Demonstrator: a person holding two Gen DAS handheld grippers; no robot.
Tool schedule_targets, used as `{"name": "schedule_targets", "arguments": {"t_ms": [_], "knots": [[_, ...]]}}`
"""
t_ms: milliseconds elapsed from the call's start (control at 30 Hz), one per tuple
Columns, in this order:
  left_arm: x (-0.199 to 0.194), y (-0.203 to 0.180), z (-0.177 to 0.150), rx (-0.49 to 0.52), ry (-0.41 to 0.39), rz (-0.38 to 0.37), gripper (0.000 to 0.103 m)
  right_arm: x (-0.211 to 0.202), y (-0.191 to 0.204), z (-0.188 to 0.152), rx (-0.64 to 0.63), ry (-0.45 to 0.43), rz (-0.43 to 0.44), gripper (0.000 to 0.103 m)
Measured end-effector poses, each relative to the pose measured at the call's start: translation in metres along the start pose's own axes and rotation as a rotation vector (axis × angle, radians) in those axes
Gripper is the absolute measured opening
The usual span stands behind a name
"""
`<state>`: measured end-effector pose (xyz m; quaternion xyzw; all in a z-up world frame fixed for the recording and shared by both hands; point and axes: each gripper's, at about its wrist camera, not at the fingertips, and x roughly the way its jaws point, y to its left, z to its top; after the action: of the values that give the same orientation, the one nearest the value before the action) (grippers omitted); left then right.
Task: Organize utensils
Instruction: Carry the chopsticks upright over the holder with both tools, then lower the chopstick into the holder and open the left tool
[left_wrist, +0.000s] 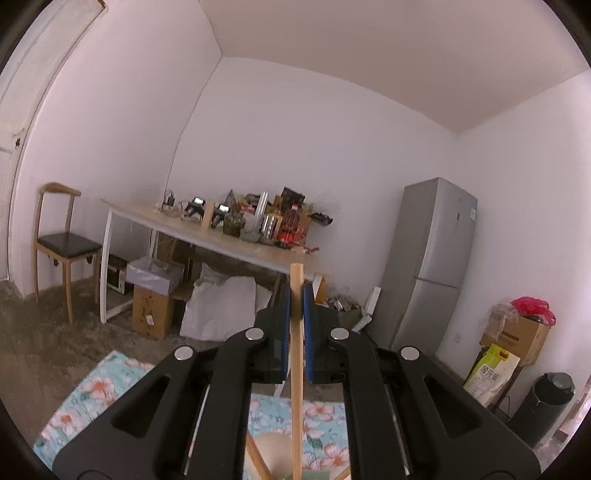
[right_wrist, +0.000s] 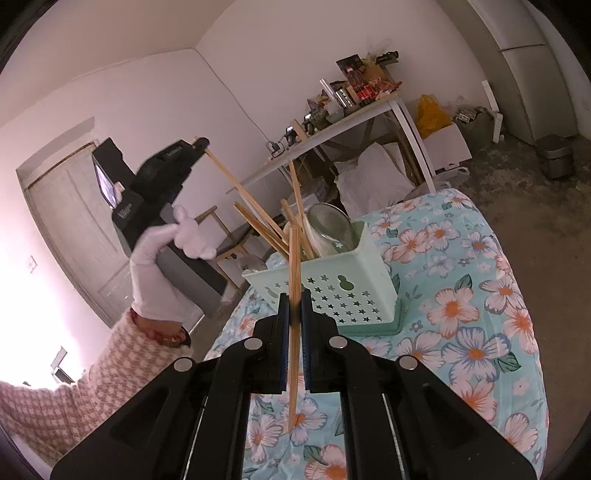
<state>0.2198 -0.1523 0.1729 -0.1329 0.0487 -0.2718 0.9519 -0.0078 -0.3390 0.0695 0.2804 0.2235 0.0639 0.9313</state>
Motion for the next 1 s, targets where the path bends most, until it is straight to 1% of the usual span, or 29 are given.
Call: {"name": "schedule_targets", "arguments": {"t_ms": [100,133,167,200,233,267,300,367,433,533,600,733,800,867,1000], "knots": [[-0.001,0.007,-0.014,-0.002,0.033,-0.004,0.006,0.001,-0.001,-0.001,0.004,0.006,-0.005,0.006],[-0.003,0.01,-0.017,-0.001,0.039,-0.007,0.008,0.001,0.0,-0.001,0.005,0.009,-0.006,0.006],[-0.006,0.013,-0.018,0.001,0.047,-0.007,0.016,0.002,0.0,-0.002,0.004,0.01,-0.007,0.006],[-0.01,0.016,-0.02,0.001,0.053,-0.001,0.022,0.002,0.001,-0.001,0.002,0.01,-0.007,0.006],[-0.013,0.019,-0.02,-0.002,0.054,0.004,0.032,0.001,0.003,-0.001,-0.003,0.009,-0.007,0.006],[-0.02,0.023,-0.019,-0.007,0.051,0.009,0.036,0.0,0.005,-0.001,-0.006,0.008,-0.007,0.006],[-0.026,0.027,-0.018,-0.012,0.047,0.013,0.036,-0.001,0.007,0.0,-0.011,0.005,-0.006,0.006],[-0.038,0.034,-0.013,-0.027,0.042,0.021,0.044,-0.002,0.013,0.001,-0.022,-0.002,-0.007,0.006],[-0.051,0.04,-0.009,-0.038,0.034,0.022,0.046,-0.004,0.017,0.003,-0.031,-0.009,-0.008,0.006],[-0.075,0.047,-0.001,-0.042,0.027,0.028,0.054,-0.008,0.028,0.008,-0.055,-0.029,-0.013,0.006],[-0.088,0.052,0.0,-0.041,0.033,0.036,0.057,-0.012,0.038,0.013,-0.081,-0.049,-0.017,0.006],[-0.114,0.063,-0.004,-0.032,0.081,0.052,0.066,-0.023,0.057,0.028,-0.141,-0.104,-0.03,0.006],[-0.127,0.07,-0.012,-0.025,0.115,0.063,0.069,-0.029,0.069,0.04,-0.179,-0.143,-0.038,0.006],[-0.139,0.078,-0.022,-0.02,0.154,0.064,0.074,-0.034,0.081,0.053,-0.217,-0.184,-0.048,0.006],[-0.16,0.087,-0.047,0.003,0.228,0.059,0.078,-0.035,0.103,0.078,-0.282,-0.246,-0.059,0.006]]}}
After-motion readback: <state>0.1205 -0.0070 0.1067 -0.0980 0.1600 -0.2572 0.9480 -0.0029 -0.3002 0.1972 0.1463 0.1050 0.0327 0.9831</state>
